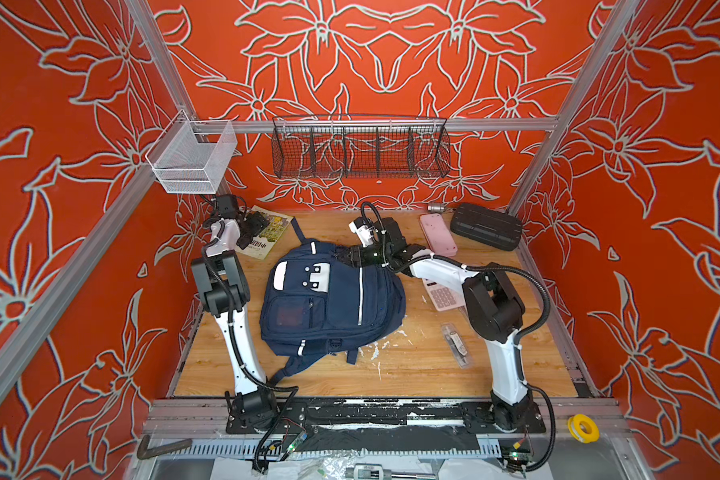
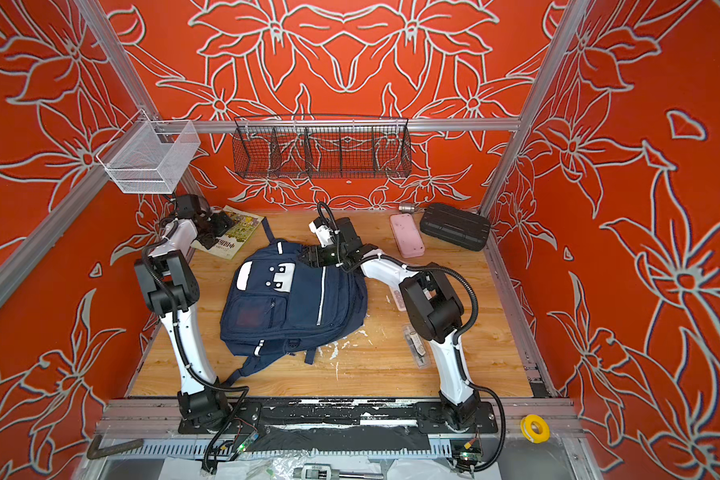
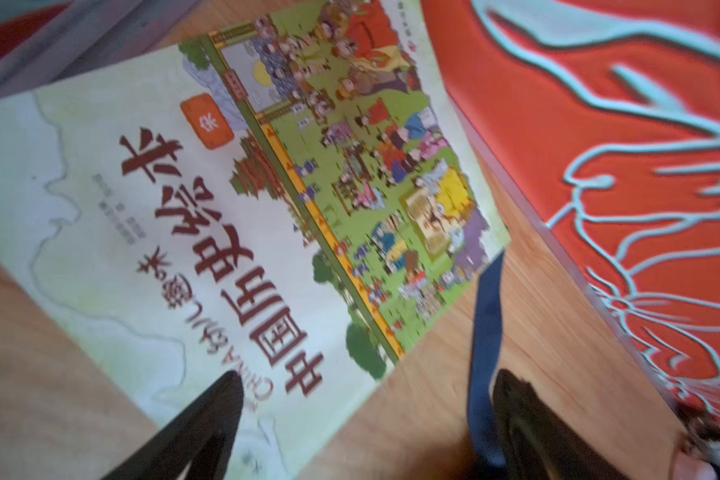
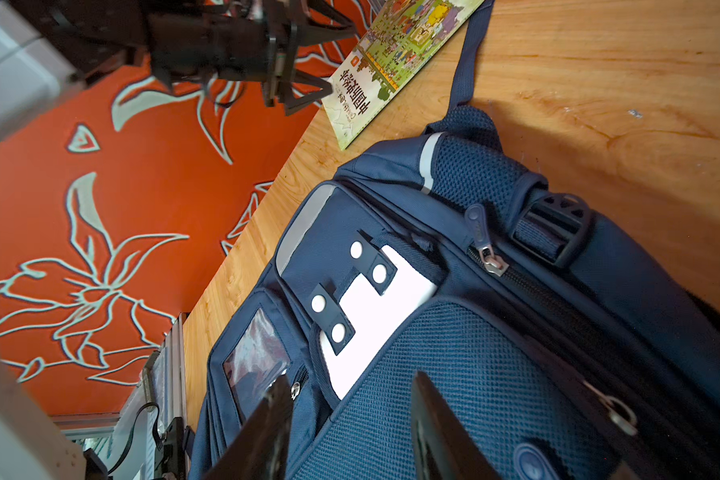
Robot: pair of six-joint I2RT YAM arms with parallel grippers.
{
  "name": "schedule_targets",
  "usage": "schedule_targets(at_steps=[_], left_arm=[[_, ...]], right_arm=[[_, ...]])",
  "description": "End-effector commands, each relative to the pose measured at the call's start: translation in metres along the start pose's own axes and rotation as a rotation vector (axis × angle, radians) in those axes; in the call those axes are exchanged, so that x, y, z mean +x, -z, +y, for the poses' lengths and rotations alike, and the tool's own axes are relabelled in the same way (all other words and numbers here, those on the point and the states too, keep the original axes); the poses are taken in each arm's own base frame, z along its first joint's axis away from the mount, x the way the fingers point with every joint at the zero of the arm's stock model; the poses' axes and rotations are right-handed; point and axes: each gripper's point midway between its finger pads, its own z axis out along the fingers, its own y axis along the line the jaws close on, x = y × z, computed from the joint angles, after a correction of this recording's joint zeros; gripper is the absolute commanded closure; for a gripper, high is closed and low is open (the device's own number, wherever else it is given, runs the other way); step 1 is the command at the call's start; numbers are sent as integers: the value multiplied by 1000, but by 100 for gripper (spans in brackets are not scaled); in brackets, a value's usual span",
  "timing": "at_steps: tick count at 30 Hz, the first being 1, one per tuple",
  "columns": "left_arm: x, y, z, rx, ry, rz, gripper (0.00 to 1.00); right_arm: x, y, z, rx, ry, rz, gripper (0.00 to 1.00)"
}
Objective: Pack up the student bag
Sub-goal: 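Grasp the picture book with the left gripper and lift it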
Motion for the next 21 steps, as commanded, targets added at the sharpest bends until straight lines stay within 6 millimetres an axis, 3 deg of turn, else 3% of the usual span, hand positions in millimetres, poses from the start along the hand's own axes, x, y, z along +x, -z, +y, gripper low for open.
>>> schedule_targets(at_steps=[1, 5, 8, 14, 21], left_arm=[[34, -26, 33, -146, 14, 149, 7], [40, -34, 31, -124, 45, 165, 5], [64, -41, 31, -98, 86, 268, 5], [137, -28, 32, -193, 85, 531, 8], [229, -15, 6, -181, 64, 808, 13]], right_arm=[[8, -6, 2, -16, -5, 17, 53], [6, -7, 1, -14, 1, 12, 53], [7, -9, 1, -18, -8, 12, 53], [4, -7, 4, -18, -1, 7, 53], [-1, 6, 14, -19, 17, -18, 53]])
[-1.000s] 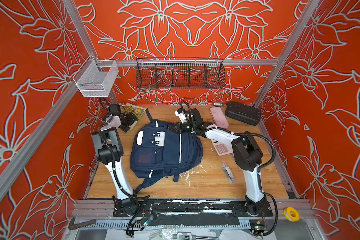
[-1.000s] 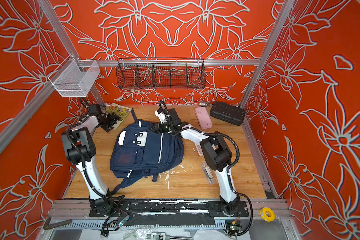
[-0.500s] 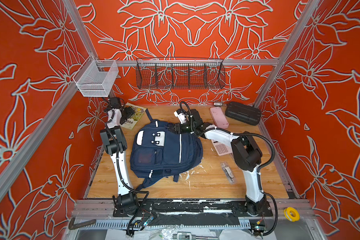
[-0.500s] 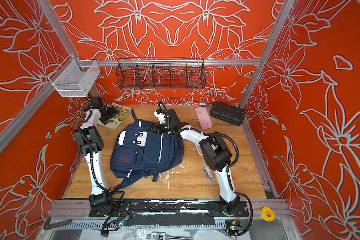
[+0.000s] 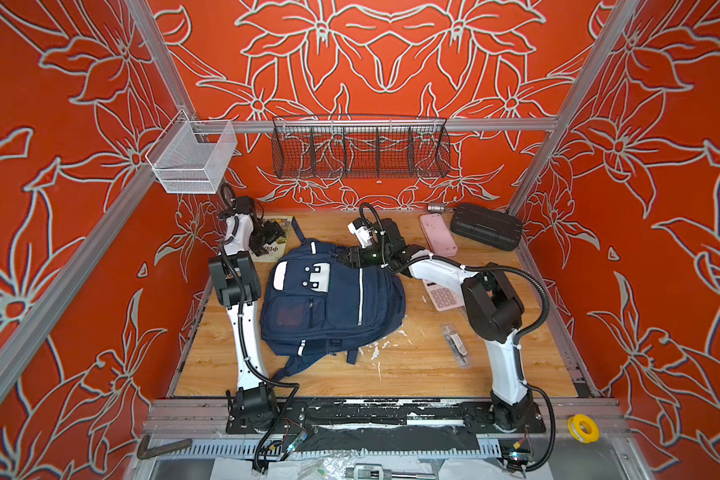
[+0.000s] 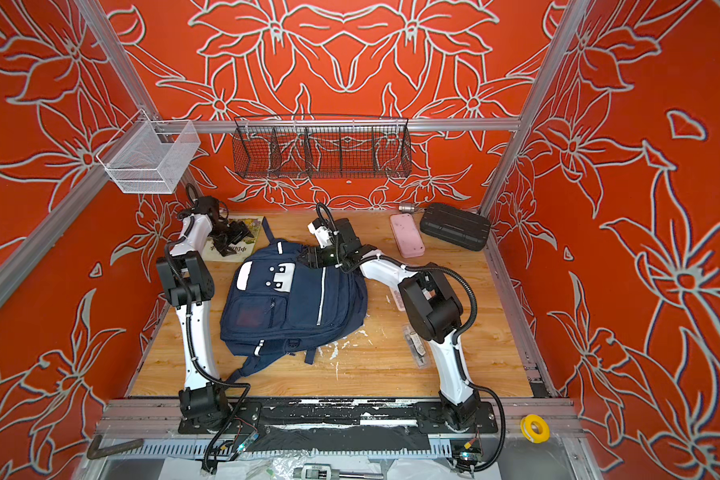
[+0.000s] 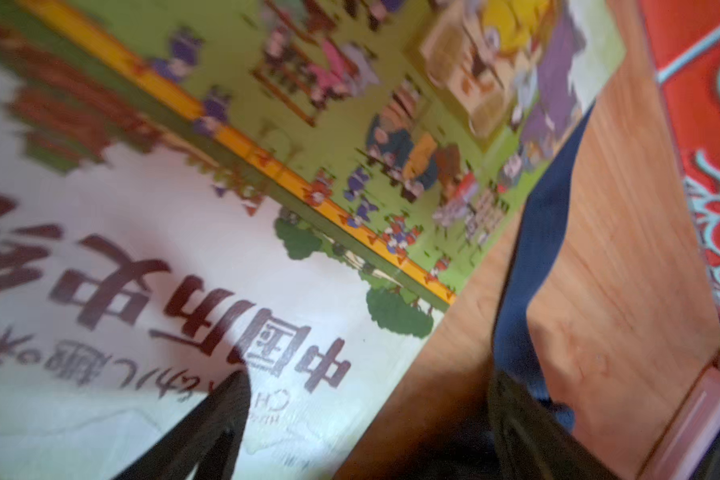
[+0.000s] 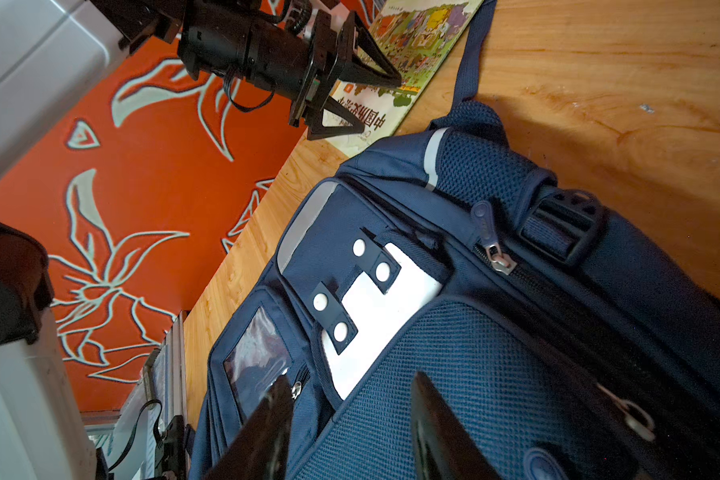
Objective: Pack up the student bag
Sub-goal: 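Grasp the picture book with the left gripper and lift it, then move the right gripper off the backpack toward the book while the left holds it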
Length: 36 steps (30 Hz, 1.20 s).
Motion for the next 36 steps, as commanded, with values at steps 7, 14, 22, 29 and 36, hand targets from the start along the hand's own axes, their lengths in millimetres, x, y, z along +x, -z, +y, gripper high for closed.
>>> schedule_targets(at_steps=[7, 14, 22, 29, 36], left_arm=[[92, -14, -25, -18, -42, 260, 10], [32, 65, -54, 56, -122, -30, 3], [-22, 93, 0, 101, 33, -119, 3], [-40, 66, 35, 47, 98, -122, 3], [-53, 55, 72, -76, 114, -156, 3]], right_arm=[[-7, 17, 22, -17, 75, -23, 52], [-5, -16, -1, 103, 116, 53, 53], [75, -23, -22, 237, 178, 329, 57], [117, -2, -48, 337, 254, 581, 58], [150, 35, -74, 447, 294, 792, 65]])
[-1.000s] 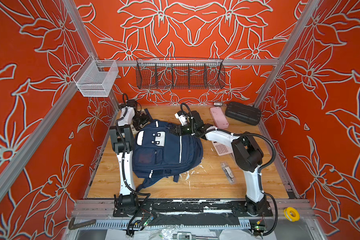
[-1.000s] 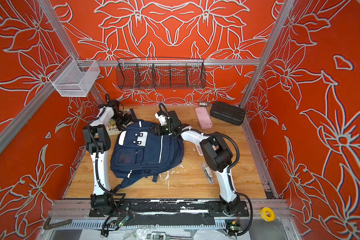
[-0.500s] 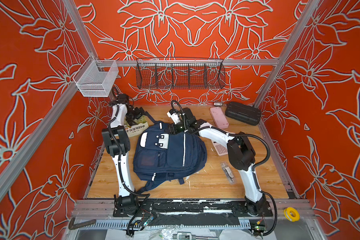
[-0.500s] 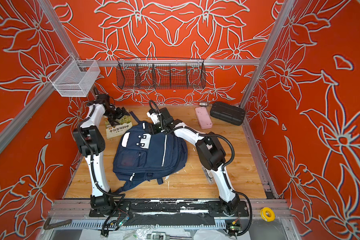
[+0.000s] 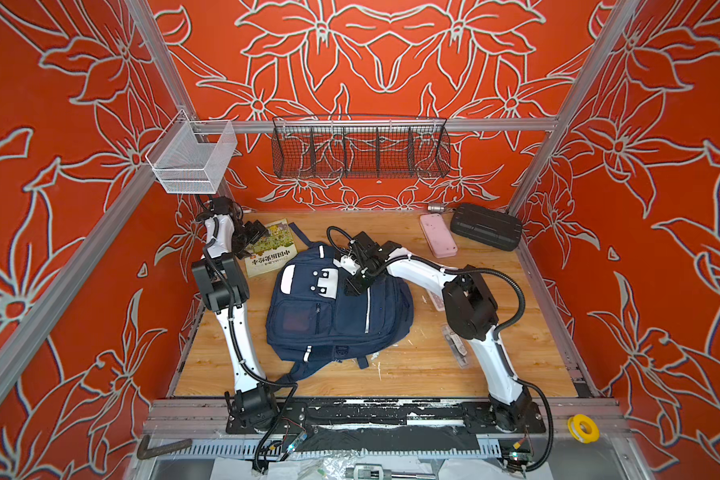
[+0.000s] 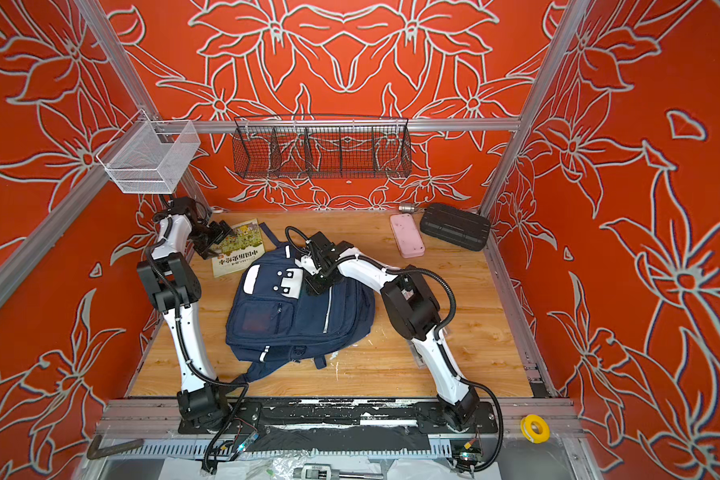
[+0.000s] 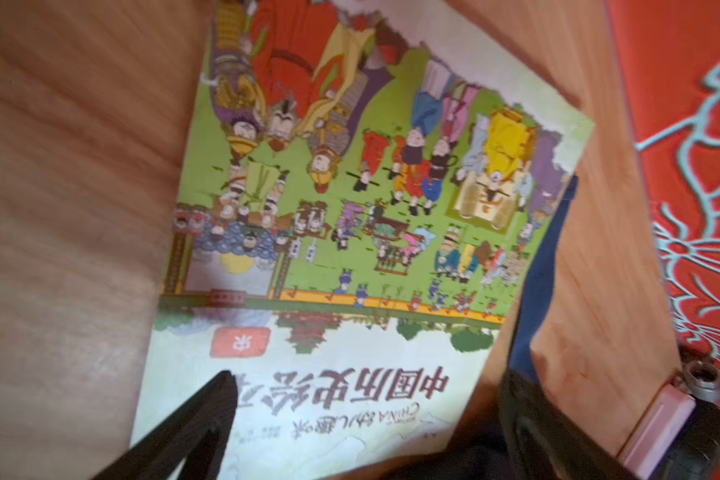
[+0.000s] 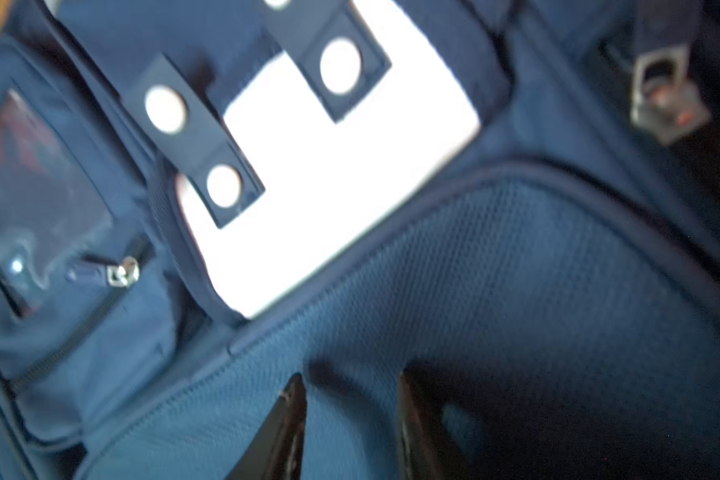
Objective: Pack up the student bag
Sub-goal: 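Move the right gripper off the backpack toward the book while the left holds it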
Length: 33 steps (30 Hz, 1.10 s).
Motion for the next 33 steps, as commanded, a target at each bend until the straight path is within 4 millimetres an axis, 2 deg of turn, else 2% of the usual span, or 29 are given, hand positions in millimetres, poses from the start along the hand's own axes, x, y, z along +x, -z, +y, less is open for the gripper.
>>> schedule_targets(at_steps=[1, 4, 8, 10, 14, 18, 24, 27, 29, 33], left_arm=[[-13, 5, 18, -72, -5, -46, 3], [-14, 4, 23, -80, -17, -47, 3], [-10, 2, 35, -106, -36, -25, 3], [-3, 3, 42, -132, -57, -1, 3], [7, -4, 58, -173, -112, 34, 2], [19, -23, 43, -36, -147, 115, 1], [34, -41, 30, 59, -201, 205, 3], [38, -43, 25, 50, -230, 219, 5], [40, -44, 24, 43, -235, 226, 6], [47, -45, 22, 57, -220, 244, 8]], right_arm=[[66, -2, -22, 79, 20, 253, 66], [87, 2, -30, 90, -9, 303, 69], [116, 10, -54, 137, -75, 380, 72], [119, 16, -65, 151, -102, 376, 72], [106, 24, -70, 150, -89, 322, 72], [92, 26, -69, 137, -66, 284, 72], [74, 30, -46, 15, 22, 185, 72], [48, 42, -32, -41, 74, 53, 68], [15, 58, -24, -64, 88, -94, 64], [-77, 88, -19, -138, -30, -426, 60]])
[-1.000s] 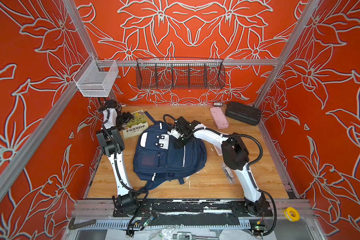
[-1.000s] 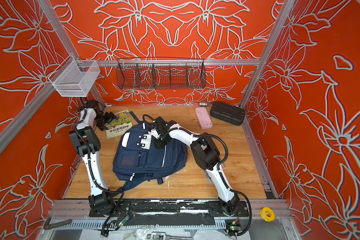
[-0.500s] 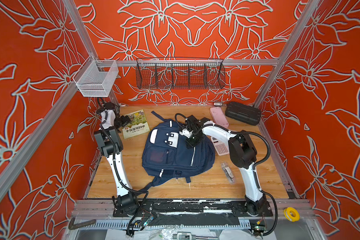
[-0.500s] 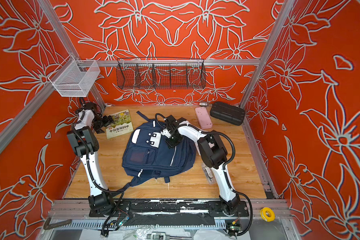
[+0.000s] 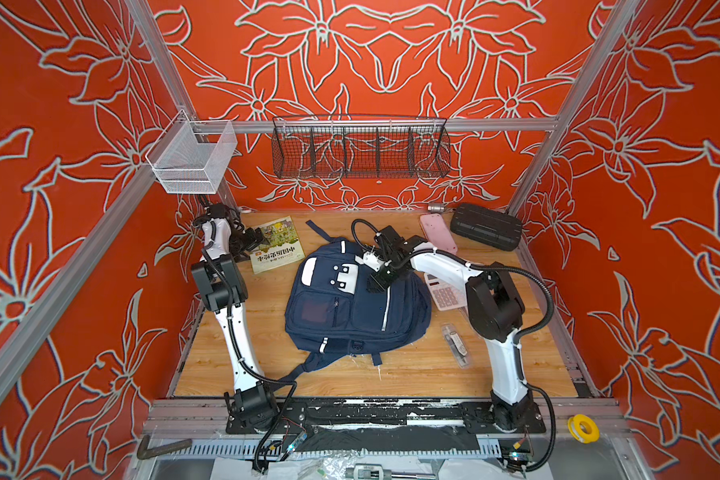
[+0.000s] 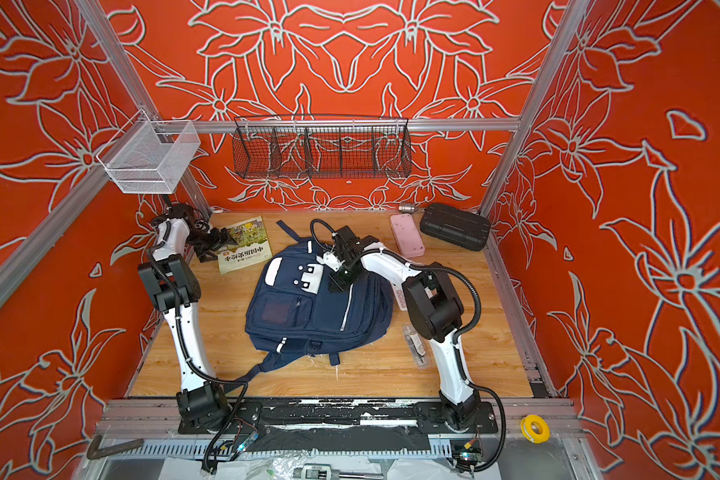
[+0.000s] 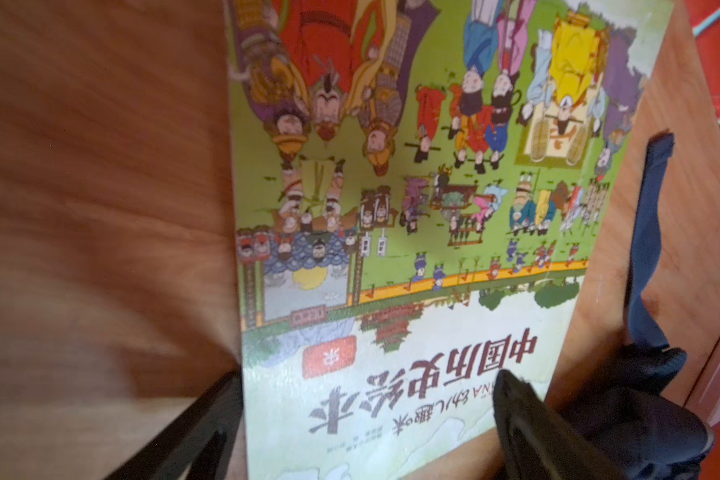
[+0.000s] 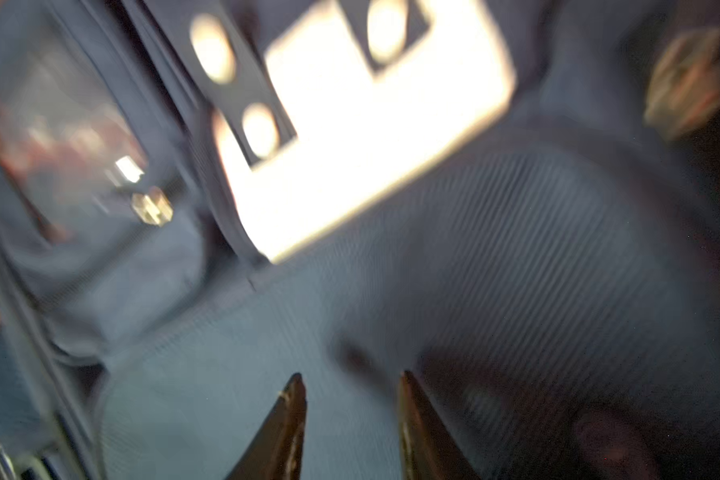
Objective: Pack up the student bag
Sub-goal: 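Move the right gripper off the backpack toward the book while the left holds it, then reach the right gripper across to the book's edge near the left gripper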
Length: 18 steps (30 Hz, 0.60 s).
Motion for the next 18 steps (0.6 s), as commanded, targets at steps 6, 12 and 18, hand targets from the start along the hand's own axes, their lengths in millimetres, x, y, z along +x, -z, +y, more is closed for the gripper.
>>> schedule_targets(at_steps=[6, 12, 18], left_arm=[[44, -38, 1, 39, 47, 168, 9], [50, -42, -6, 76, 95, 182, 6], [55, -49, -15, 126, 113, 193, 7]], right_arm=[[-170, -21, 20, -235, -246, -415, 58], [-209, -59, 4, -149, -269, -550, 49], [-217, -91, -16, -27, -269, -654, 35]])
